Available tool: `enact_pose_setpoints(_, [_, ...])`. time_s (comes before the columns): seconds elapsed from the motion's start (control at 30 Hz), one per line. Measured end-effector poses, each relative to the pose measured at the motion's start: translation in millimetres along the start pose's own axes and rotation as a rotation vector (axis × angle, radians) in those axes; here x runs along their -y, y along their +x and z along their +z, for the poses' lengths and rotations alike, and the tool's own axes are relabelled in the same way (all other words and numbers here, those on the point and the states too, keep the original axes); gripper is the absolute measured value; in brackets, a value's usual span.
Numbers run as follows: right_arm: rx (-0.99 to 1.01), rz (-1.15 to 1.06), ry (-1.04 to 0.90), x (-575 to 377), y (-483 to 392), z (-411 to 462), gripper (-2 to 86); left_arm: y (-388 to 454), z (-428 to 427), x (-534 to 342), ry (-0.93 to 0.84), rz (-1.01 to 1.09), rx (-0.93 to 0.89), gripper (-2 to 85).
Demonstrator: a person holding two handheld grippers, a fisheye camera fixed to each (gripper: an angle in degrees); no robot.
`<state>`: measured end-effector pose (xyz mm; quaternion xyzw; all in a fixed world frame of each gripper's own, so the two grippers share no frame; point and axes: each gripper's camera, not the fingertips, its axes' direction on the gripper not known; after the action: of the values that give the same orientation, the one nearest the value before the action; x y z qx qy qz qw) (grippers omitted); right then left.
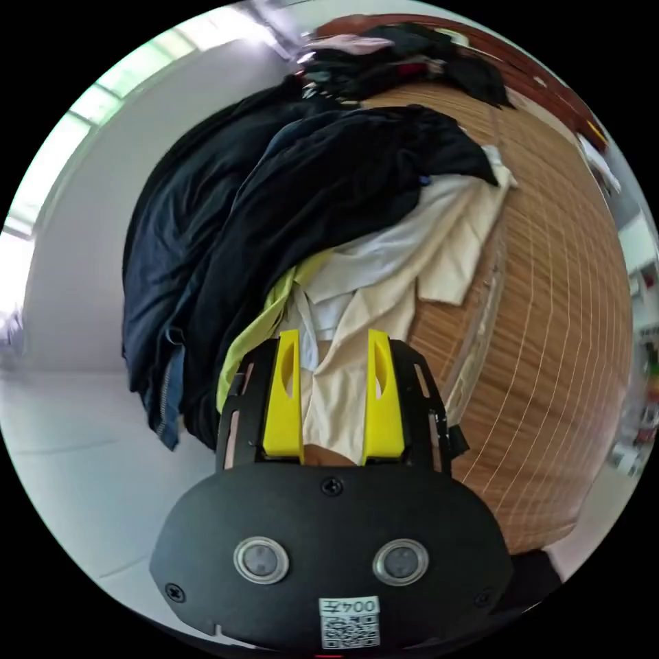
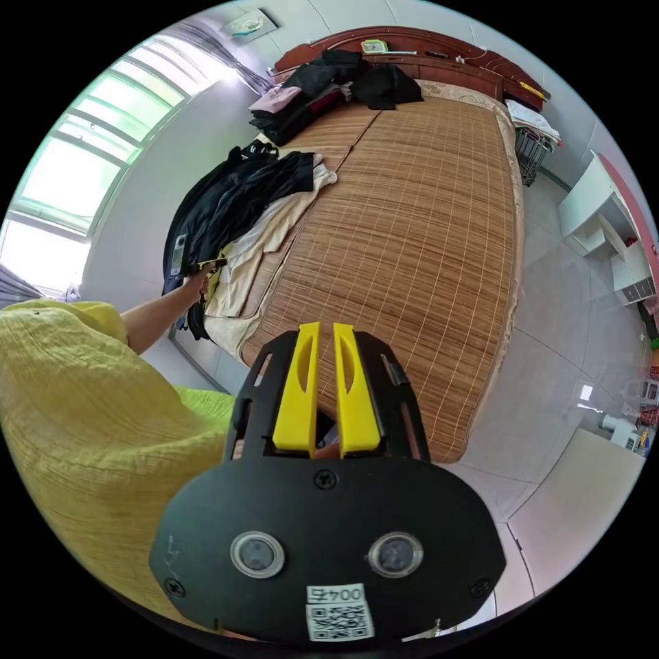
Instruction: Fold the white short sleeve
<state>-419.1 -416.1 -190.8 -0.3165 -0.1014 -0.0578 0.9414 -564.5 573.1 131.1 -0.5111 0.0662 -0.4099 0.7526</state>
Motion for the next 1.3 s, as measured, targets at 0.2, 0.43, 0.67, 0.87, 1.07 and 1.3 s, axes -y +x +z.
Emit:
enact_pose_setpoints(0.2, [-0.052,0.035,-0.039,10,-29,6,2.2,-63,13,46,0.011,-0.272,-0.203,13.5])
enact_pose_setpoints(0.43, [-0.084,0.054,-0.054,20,-49,12,-0.2,-57,36,90,-0.131,-0.130,-0.154,13.2])
enact_pose_setpoints(0.67, [-0.067,0.031,-0.051,33,-59,25,-0.7,-55,-9,50,0.030,0.085,-0.087,5.1])
enact_pose_setpoints(0.87, [-0.001,-0.001,-0.025,42,-51,35,-0.7,-35,-106,-62,0.197,0.344,-0.354,3.3])
enact_pose_setpoints(1.07, [0.118,-0.029,0.032,45,-26,42,-0.2,57,-193,-202,0.300,0.669,-0.497,3.1])
enact_pose_setpoints(1.3, [0.323,-0.051,0.014,33,32,63,7.4,153,-201,-360,0.283,0.769,-0.452,3.1])
